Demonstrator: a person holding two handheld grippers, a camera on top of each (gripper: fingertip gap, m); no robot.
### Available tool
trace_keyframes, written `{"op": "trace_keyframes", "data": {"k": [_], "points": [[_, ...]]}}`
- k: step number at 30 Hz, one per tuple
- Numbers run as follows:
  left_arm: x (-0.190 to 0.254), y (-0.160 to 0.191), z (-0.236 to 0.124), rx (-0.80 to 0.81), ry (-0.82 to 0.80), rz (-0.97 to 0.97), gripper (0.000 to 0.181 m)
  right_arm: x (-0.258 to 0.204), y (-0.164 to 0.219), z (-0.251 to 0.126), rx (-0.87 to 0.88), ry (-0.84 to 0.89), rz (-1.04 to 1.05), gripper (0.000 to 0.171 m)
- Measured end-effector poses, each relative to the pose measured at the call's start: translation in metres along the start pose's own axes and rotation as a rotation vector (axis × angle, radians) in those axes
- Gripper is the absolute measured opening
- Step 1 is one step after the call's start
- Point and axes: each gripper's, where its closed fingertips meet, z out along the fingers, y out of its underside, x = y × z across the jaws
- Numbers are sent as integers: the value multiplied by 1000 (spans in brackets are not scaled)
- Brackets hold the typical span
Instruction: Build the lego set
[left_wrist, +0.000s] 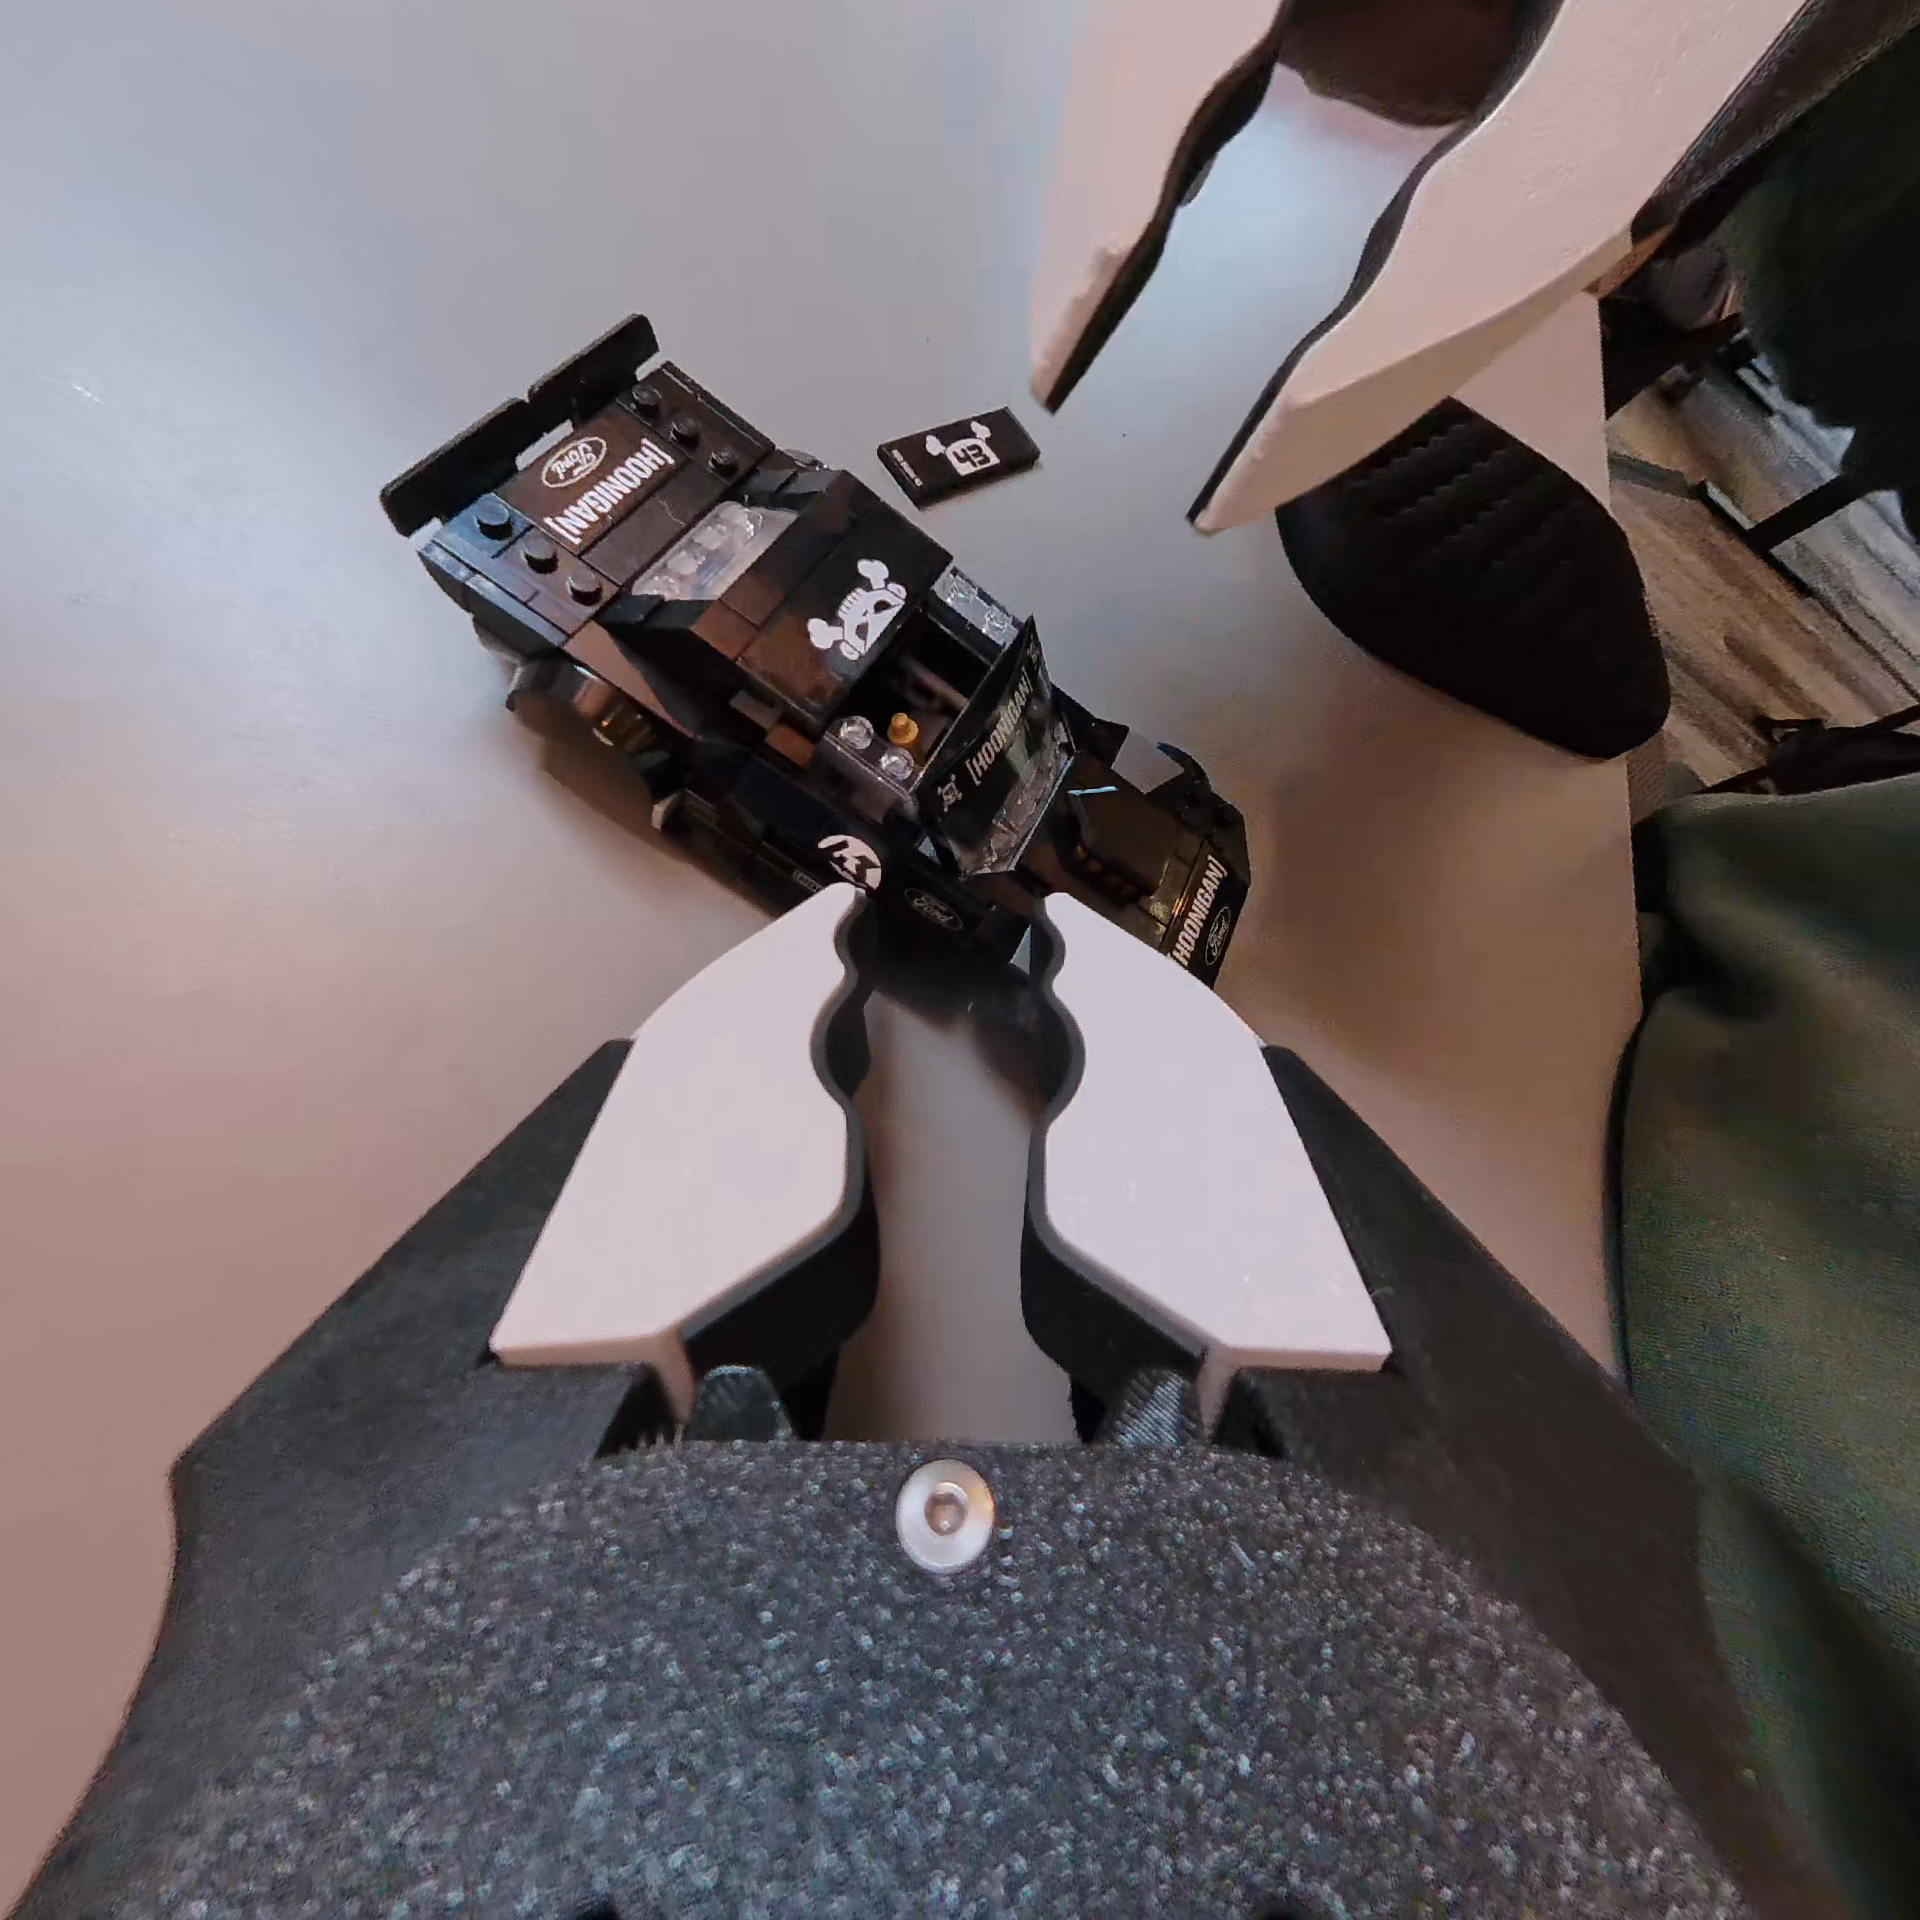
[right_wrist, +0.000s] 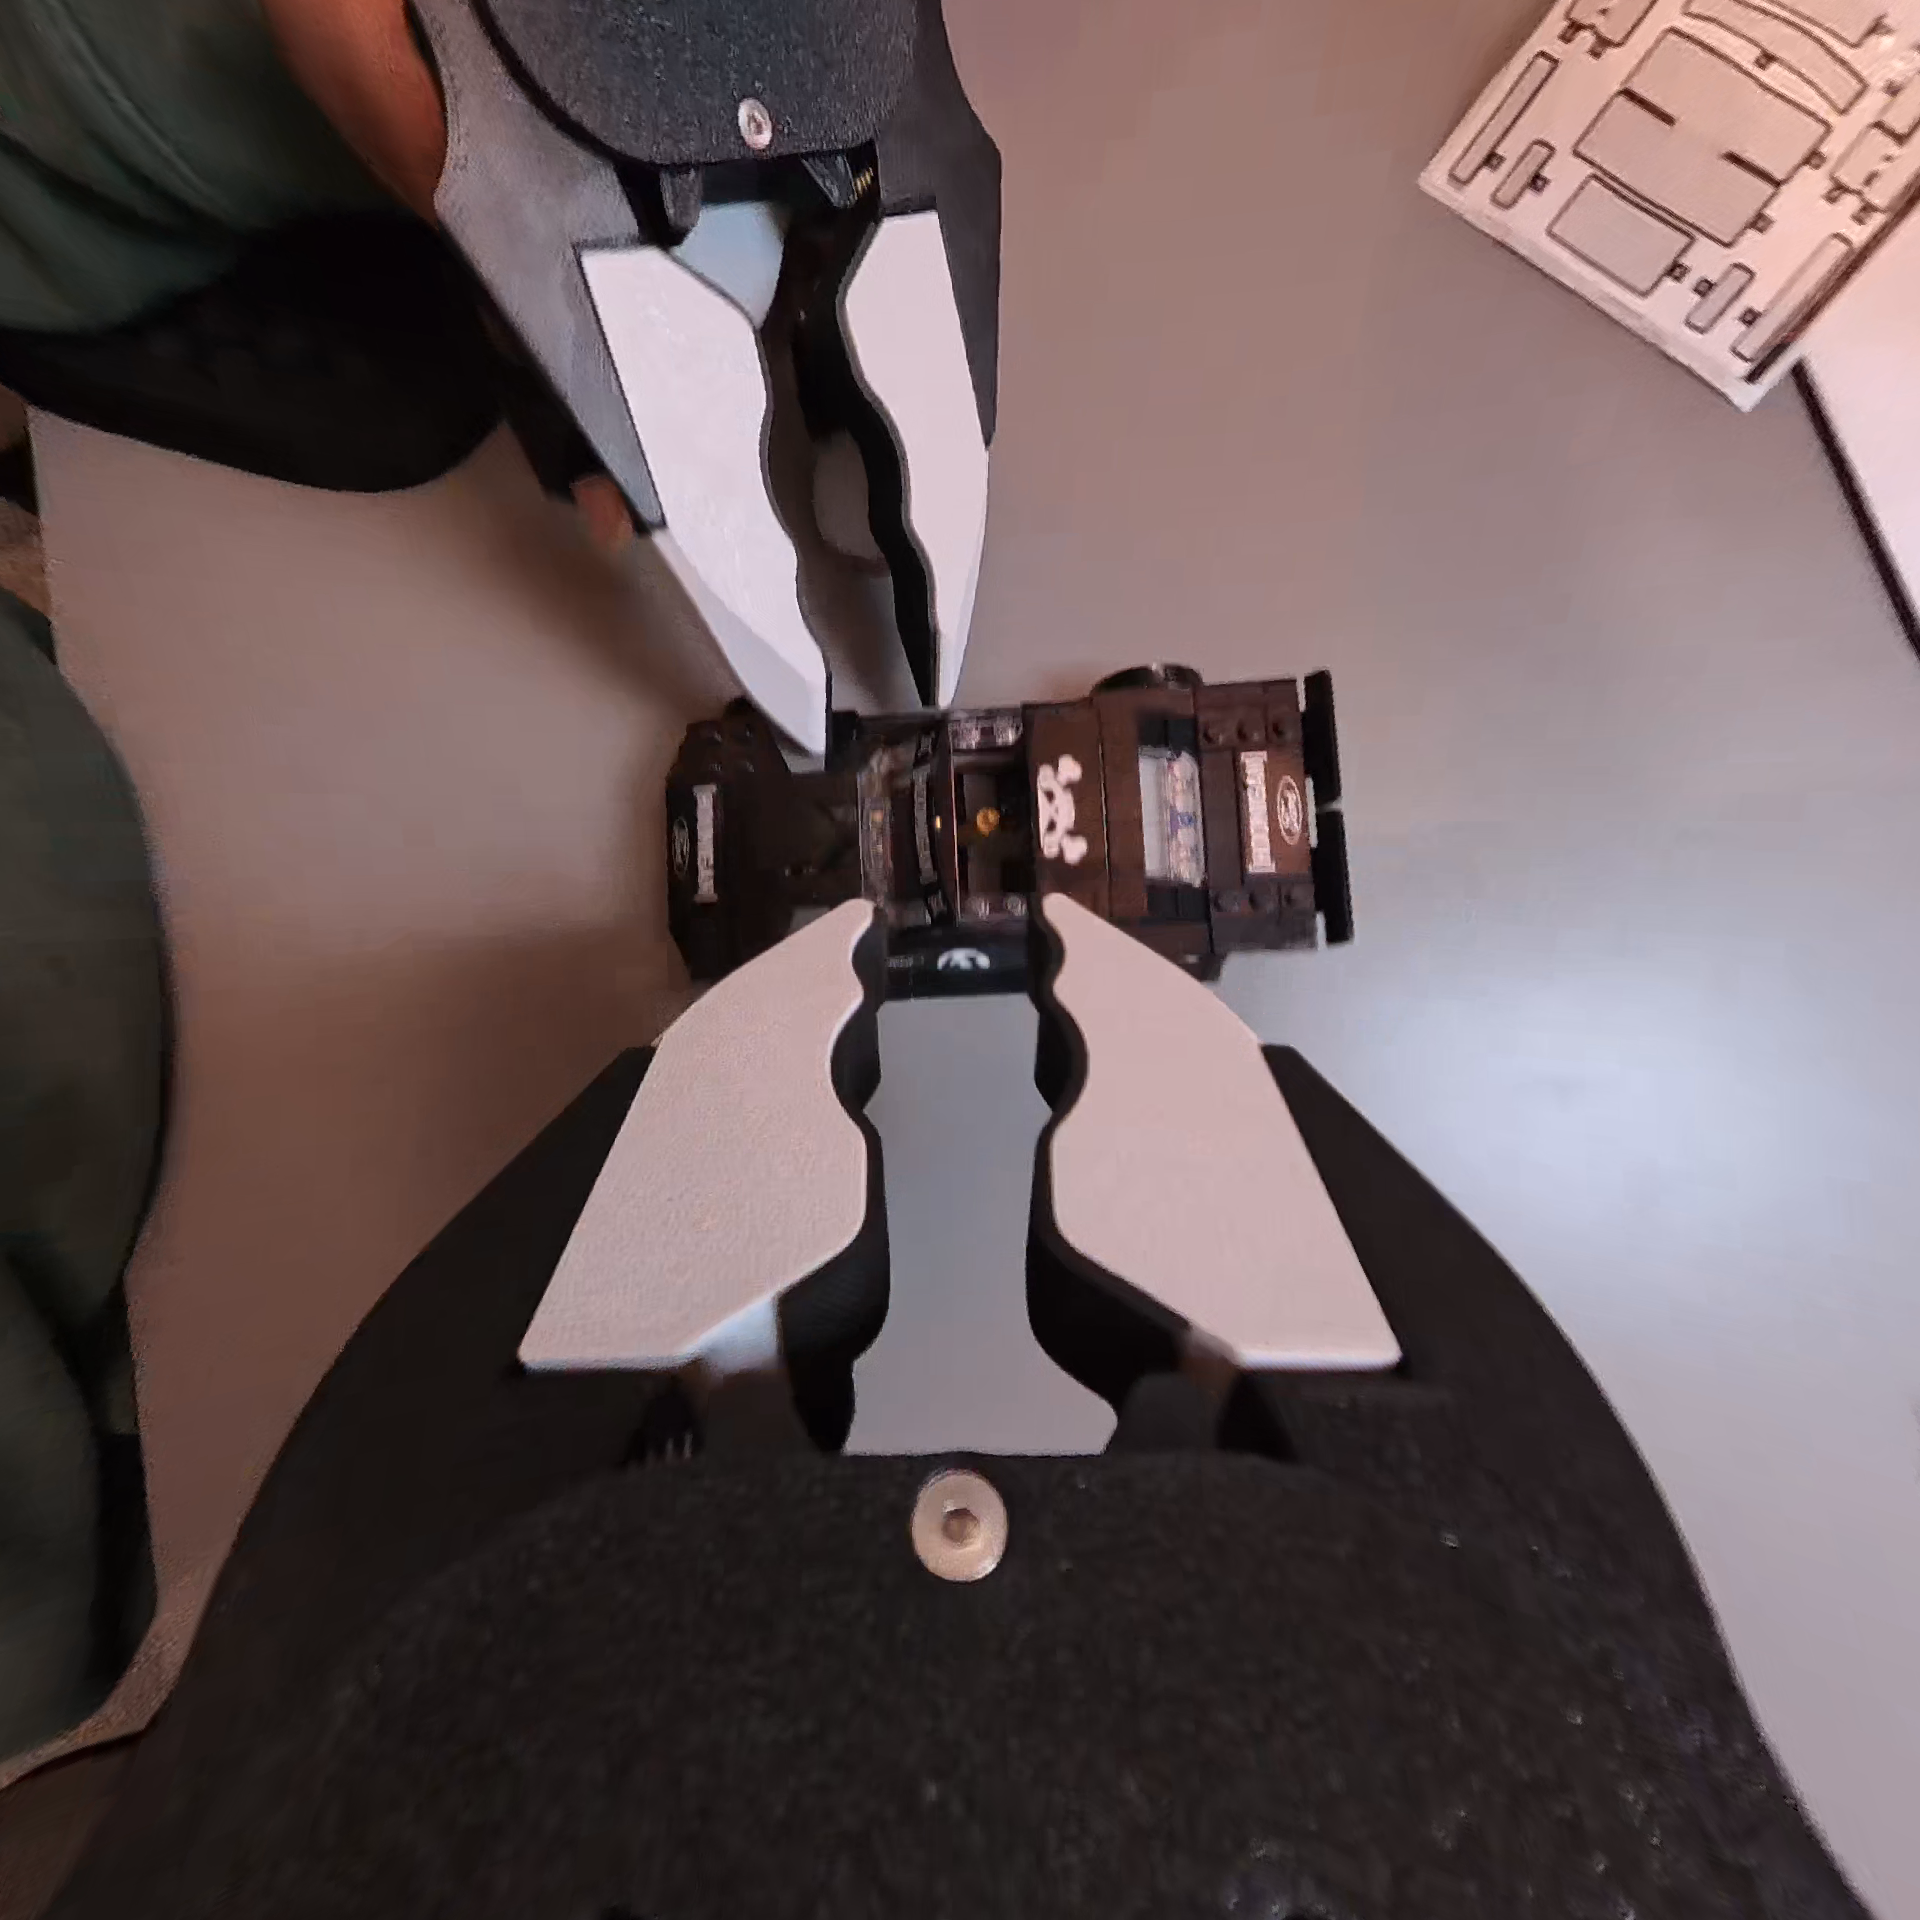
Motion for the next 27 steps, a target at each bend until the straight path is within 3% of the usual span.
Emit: {"op": "trace_keyframes", "data": {"k": [6,10,17,27], "points": [[-4,0,-2,13,5,6,29,3,33,0,150,43,61,25],[-12,-4,-8,50,-6,-6,29,-6,34,7,223,24,28,25],[-20,-7,-14,87,-12,-38,27,-30,43,27,127,-83,-61,20],[-25,-21,-24,170,-72,11,27,-50,32,45,139,-116,-104,19]]}}
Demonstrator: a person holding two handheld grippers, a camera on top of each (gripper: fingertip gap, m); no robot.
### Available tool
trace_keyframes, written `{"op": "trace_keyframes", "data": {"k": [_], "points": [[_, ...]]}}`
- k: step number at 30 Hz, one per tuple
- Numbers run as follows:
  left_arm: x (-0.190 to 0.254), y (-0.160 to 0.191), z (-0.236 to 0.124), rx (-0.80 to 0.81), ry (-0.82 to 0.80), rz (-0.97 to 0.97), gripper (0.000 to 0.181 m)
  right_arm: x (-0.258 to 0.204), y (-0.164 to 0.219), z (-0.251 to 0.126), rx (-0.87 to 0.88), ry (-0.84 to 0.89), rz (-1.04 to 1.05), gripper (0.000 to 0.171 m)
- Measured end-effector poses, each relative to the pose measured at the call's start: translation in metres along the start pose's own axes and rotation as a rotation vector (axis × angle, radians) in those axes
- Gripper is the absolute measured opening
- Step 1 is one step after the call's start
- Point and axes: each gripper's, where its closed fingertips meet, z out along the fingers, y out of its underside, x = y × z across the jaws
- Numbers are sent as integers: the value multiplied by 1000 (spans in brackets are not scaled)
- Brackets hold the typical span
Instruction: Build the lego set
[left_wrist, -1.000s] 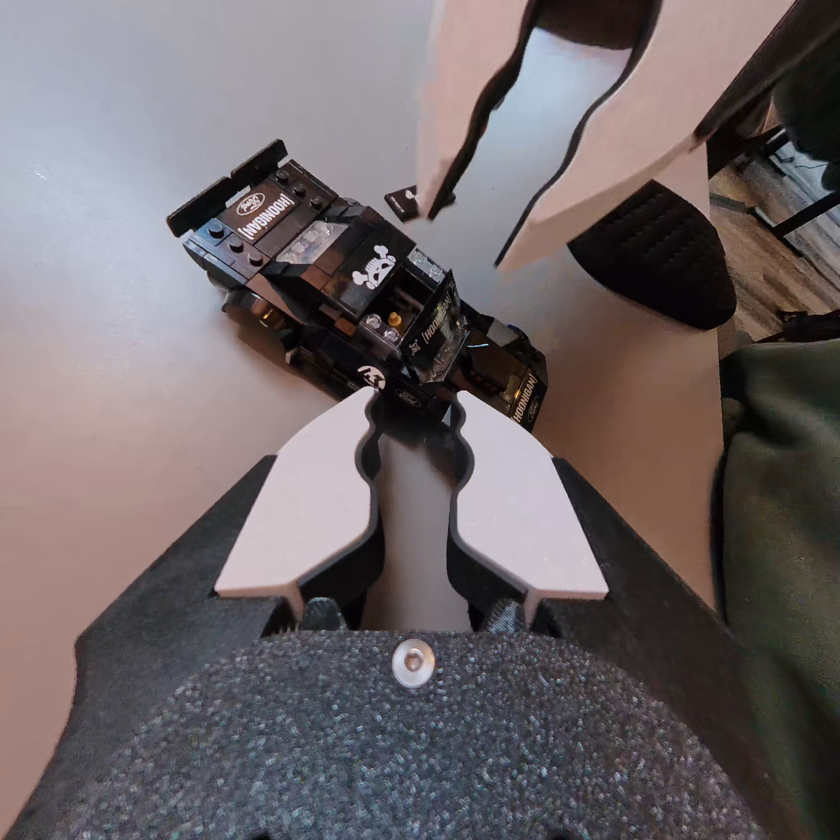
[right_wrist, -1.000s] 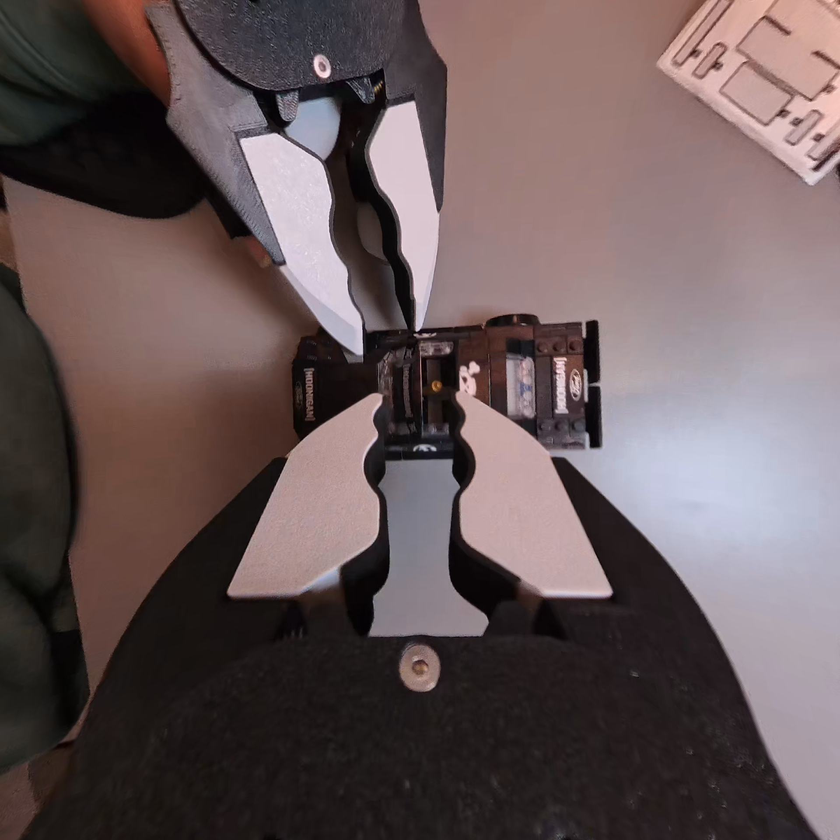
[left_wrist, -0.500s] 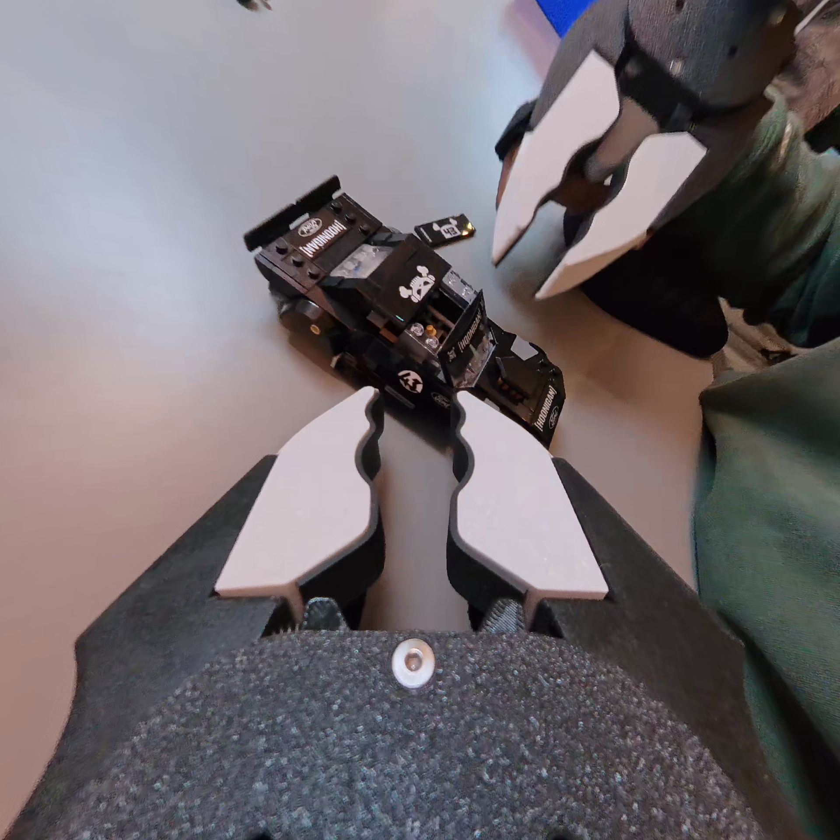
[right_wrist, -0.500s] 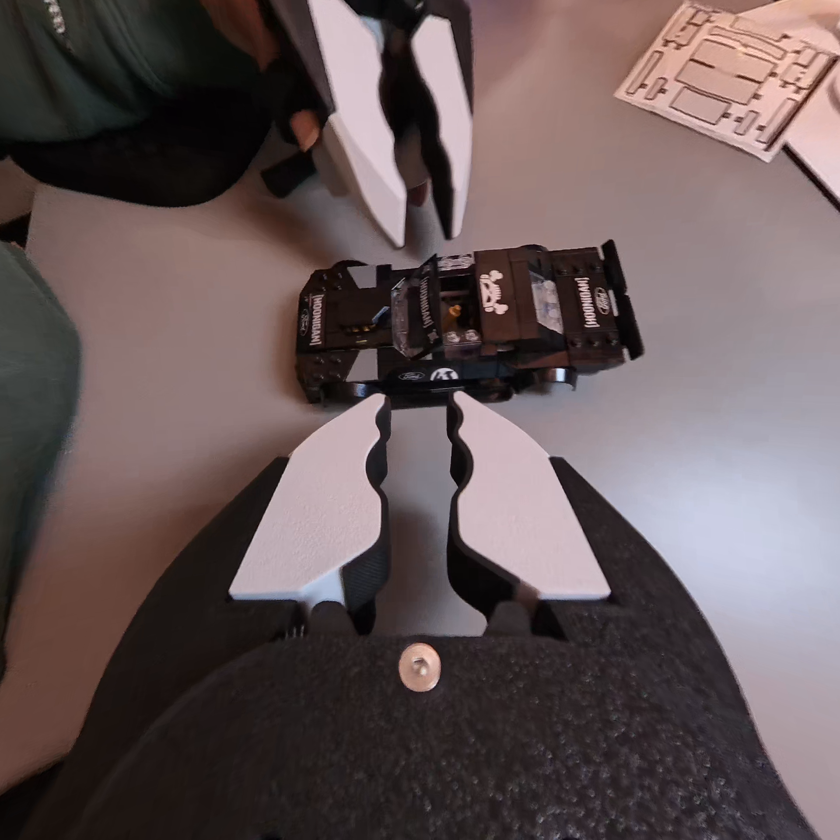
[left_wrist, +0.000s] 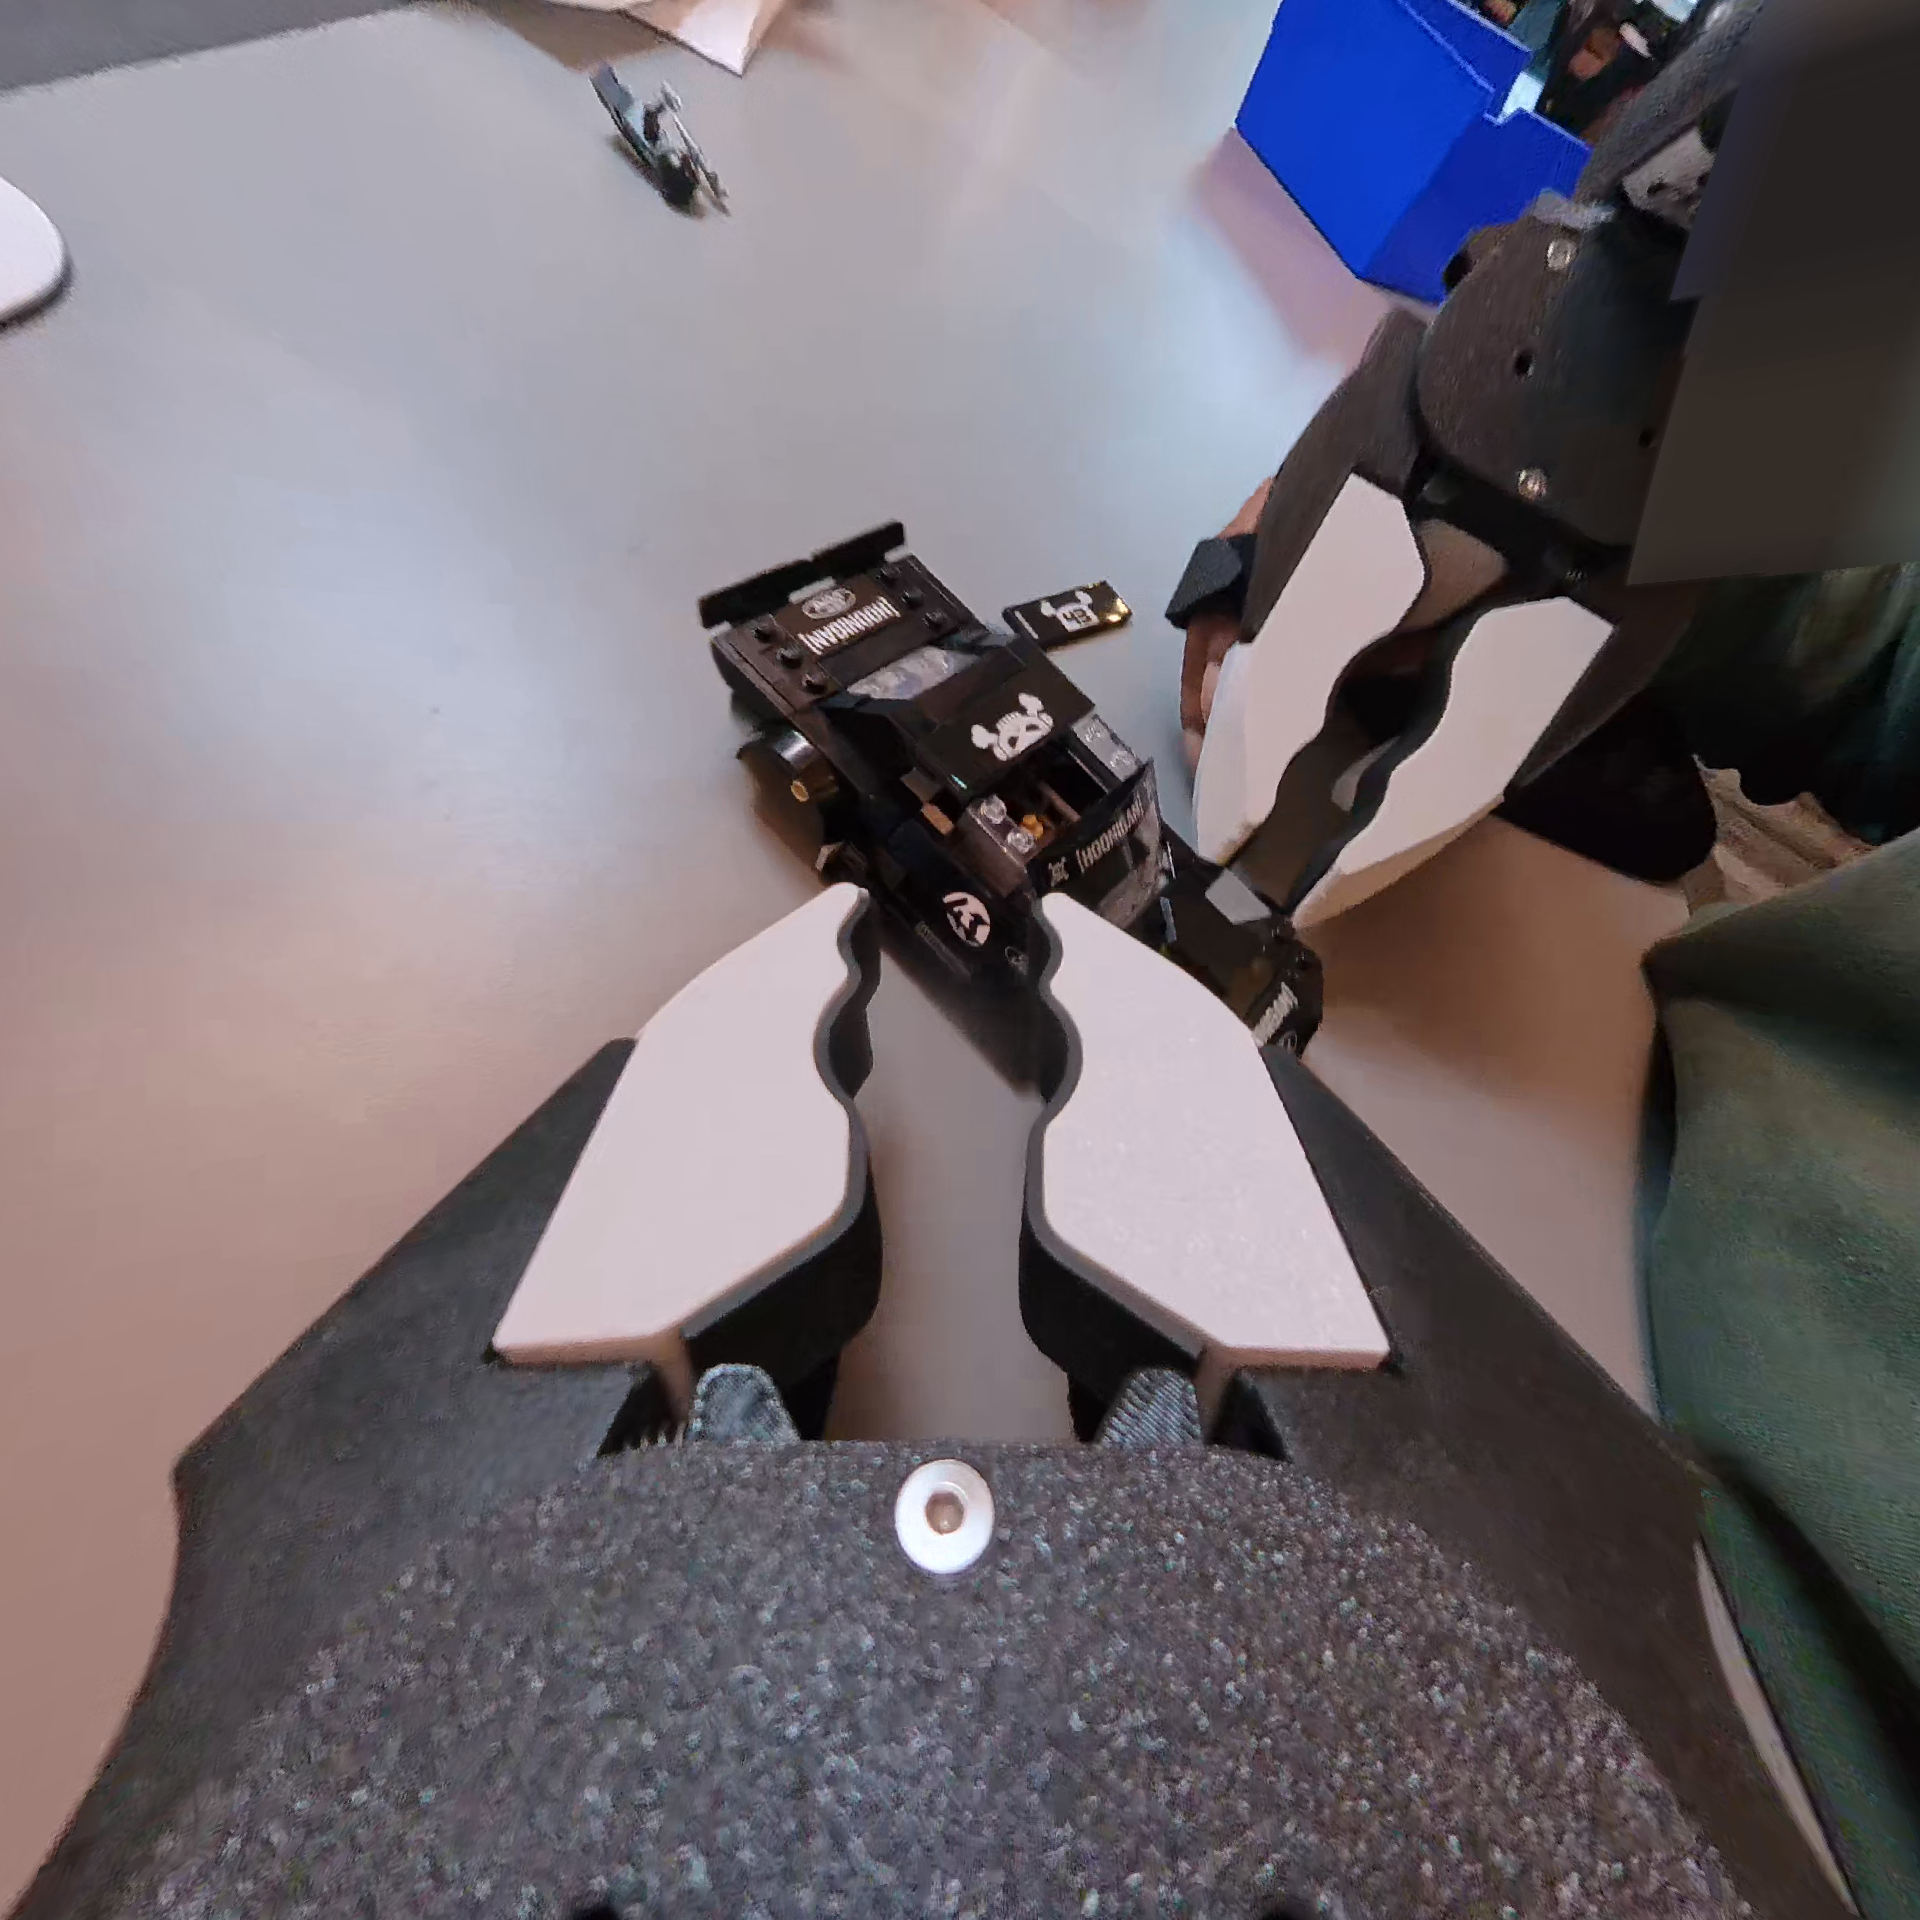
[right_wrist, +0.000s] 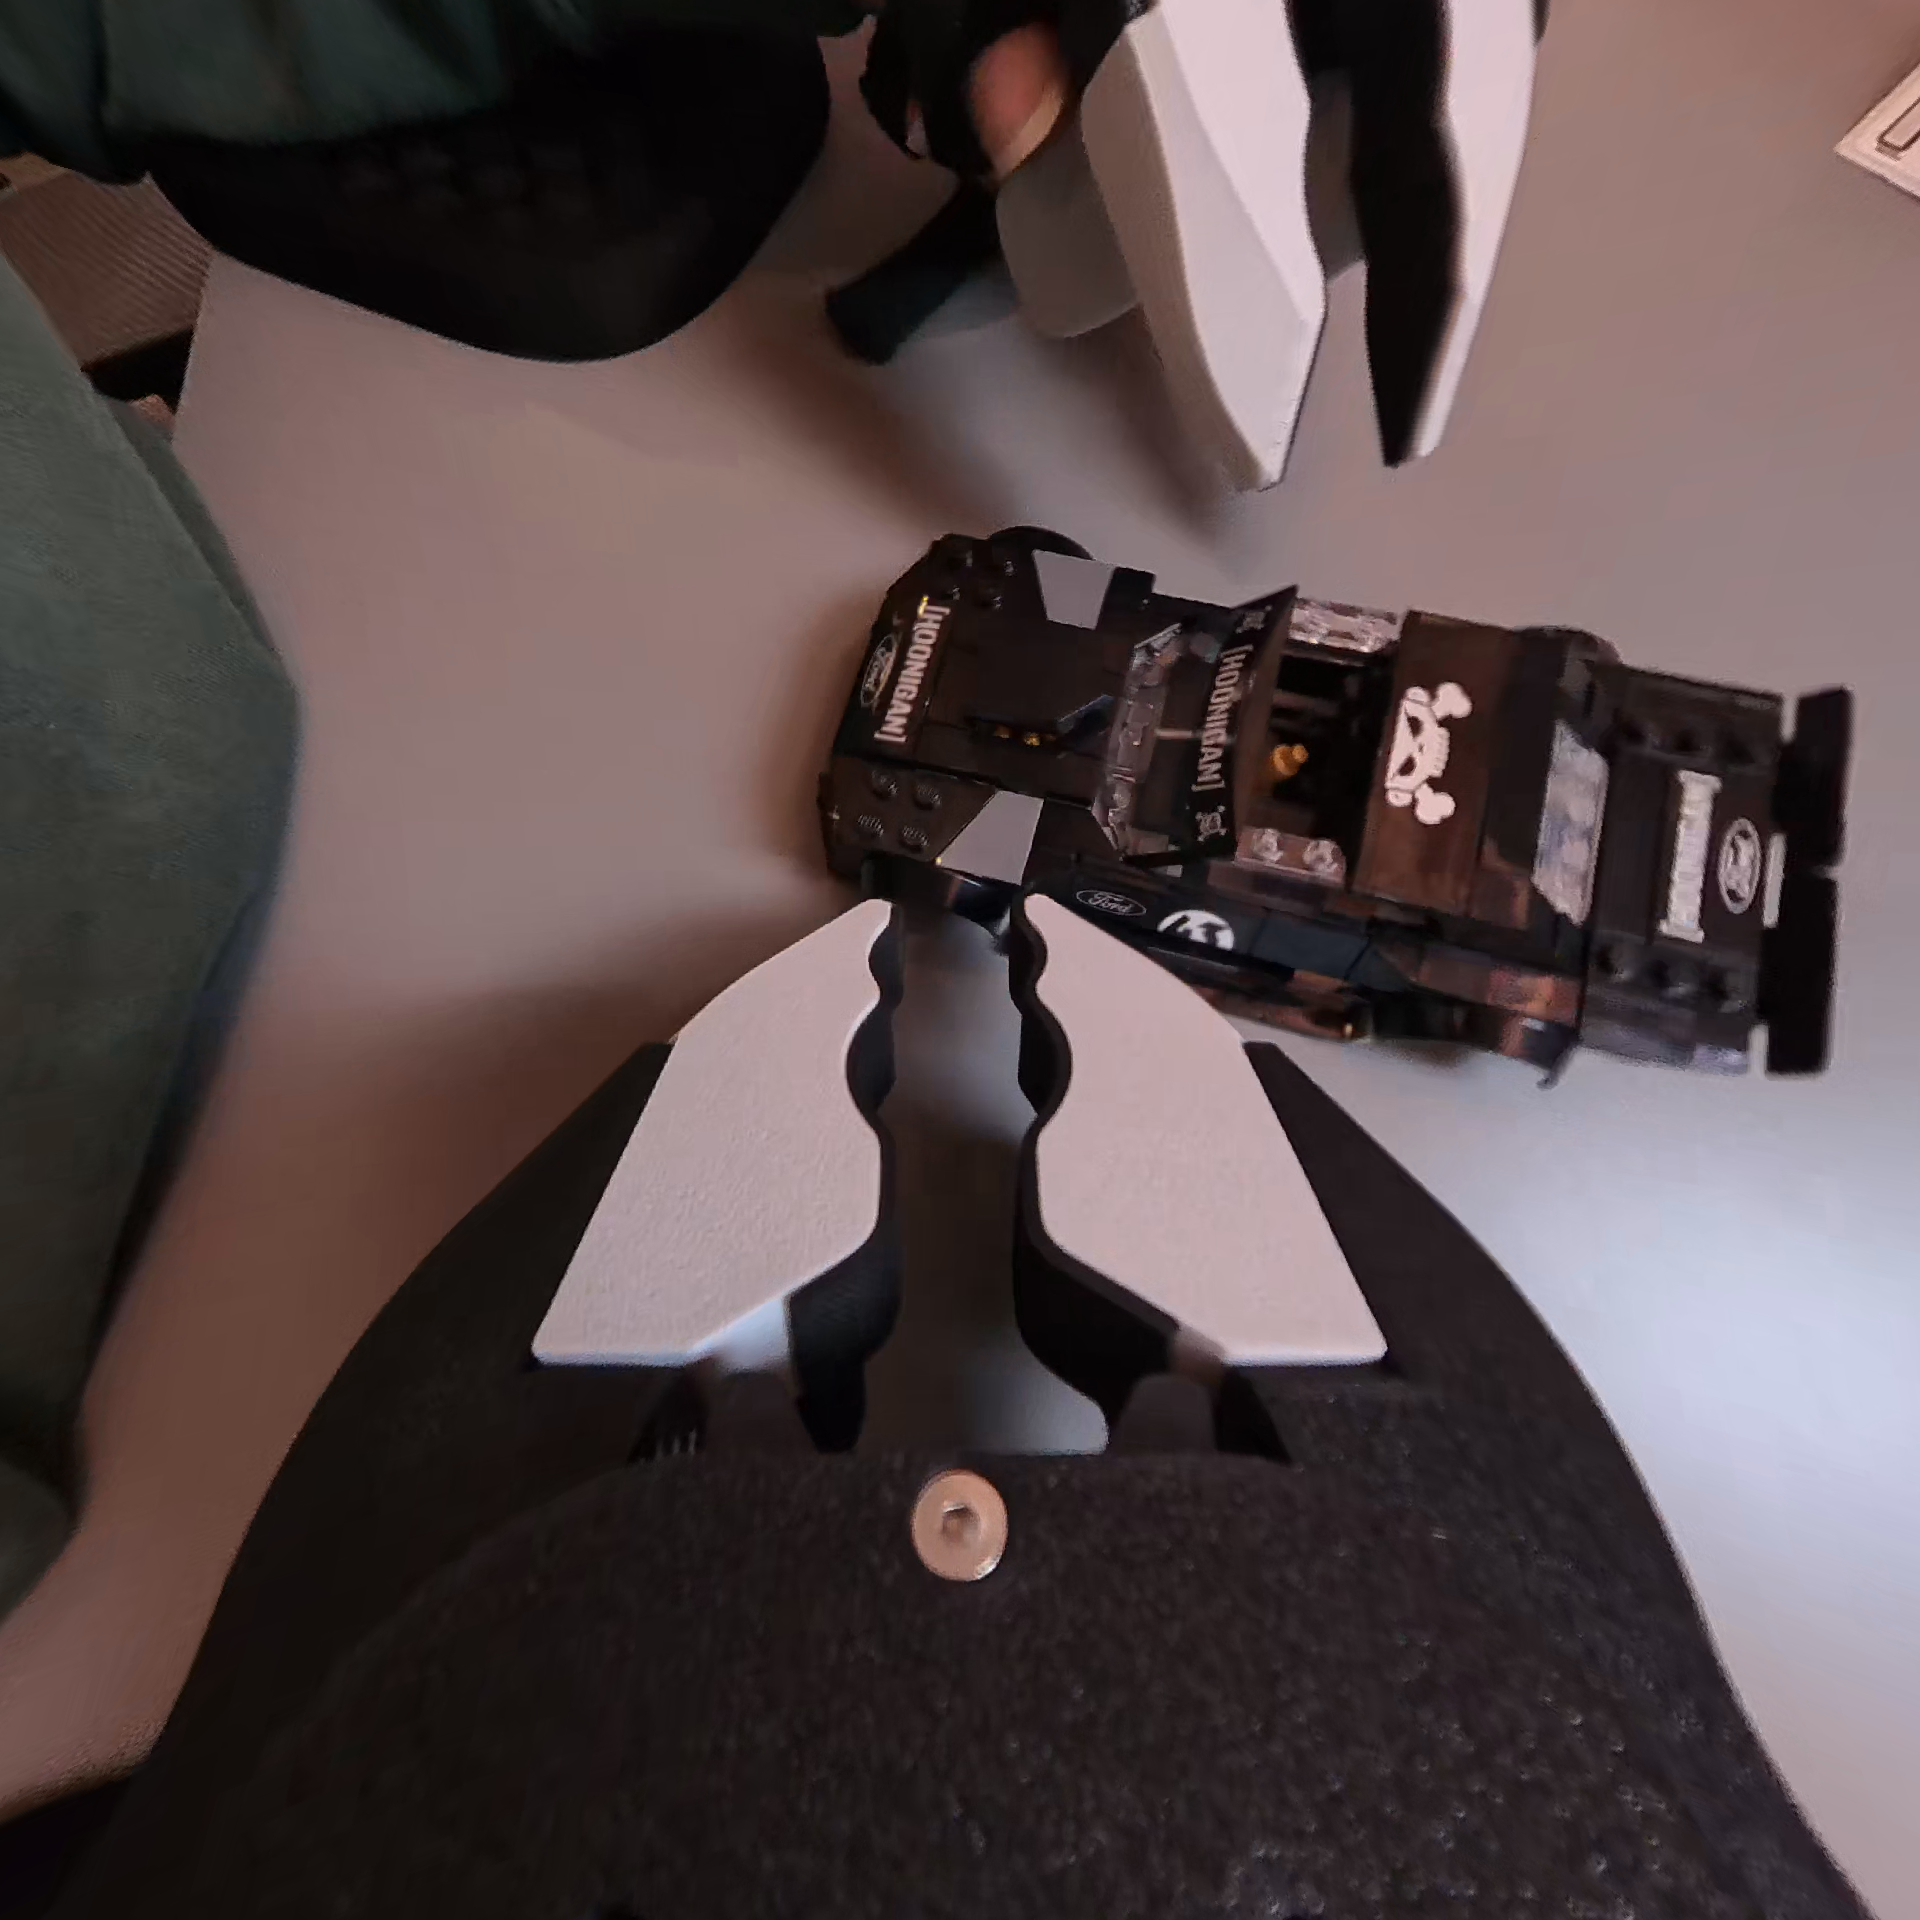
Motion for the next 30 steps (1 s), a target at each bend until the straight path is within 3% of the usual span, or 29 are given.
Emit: {"op": "trace_keyframes", "data": {"k": [7,13,21,26,30], "points": [[-10,-20,-14,100,-109,74,30,-1,-20,15,90,36,-3,20],[-12,-22,-16,108,-135,96,32,30,-54,-25,282,201,6,22],[-14,-22,-12,111,-181,138,32,160,-107,-135,490,740,18,38],[-21,-26,-15,160,-233,138,30,259,-164,-184,495,1064,-123,81],[-29,-22,-15,159,-255,122,30,316,-197,-193,434,1221,-230,93]]}}
